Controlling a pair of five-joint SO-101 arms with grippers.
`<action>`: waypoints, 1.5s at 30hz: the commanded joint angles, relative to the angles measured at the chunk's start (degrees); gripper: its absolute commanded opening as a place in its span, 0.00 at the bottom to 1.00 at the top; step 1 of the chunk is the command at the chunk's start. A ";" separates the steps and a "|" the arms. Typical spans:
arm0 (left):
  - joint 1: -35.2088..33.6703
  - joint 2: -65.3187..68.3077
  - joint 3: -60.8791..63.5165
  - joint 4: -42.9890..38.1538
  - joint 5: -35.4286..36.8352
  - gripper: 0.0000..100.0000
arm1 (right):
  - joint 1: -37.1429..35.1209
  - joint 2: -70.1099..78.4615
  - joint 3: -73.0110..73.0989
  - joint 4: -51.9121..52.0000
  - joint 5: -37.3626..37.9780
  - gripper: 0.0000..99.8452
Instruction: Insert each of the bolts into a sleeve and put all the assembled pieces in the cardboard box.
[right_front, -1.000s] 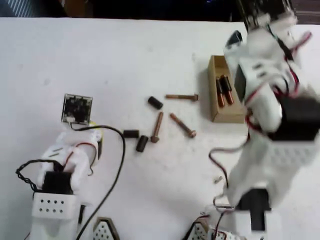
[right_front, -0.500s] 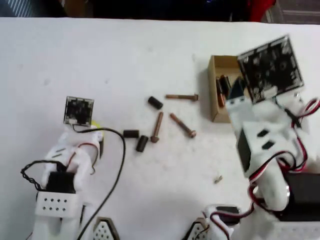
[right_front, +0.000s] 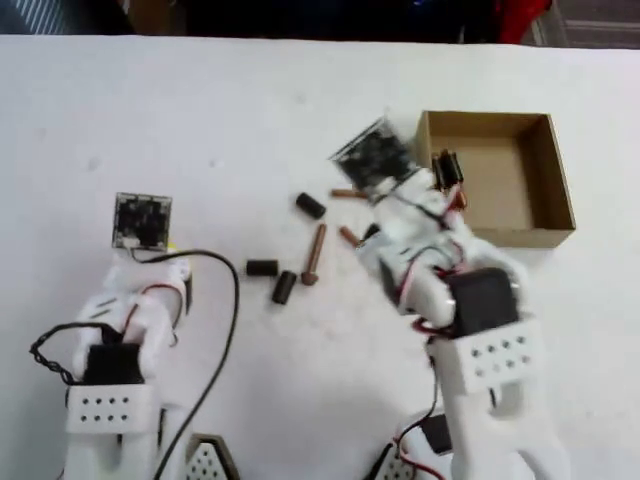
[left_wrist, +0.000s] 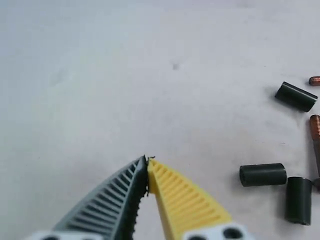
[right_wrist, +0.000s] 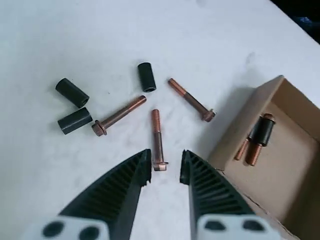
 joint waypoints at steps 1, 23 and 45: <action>-3.56 -0.40 -0.79 -1.76 -0.70 0.04 | -3.91 -0.57 5.45 -7.16 0.18 0.09; -7.87 -0.40 -0.44 0.18 -0.88 0.04 | -15.96 30.20 -1.32 -14.29 -32.53 0.09; -7.87 -0.40 -0.44 0.18 -1.14 0.04 | -20.62 61.49 -29.80 0.40 -71.47 0.09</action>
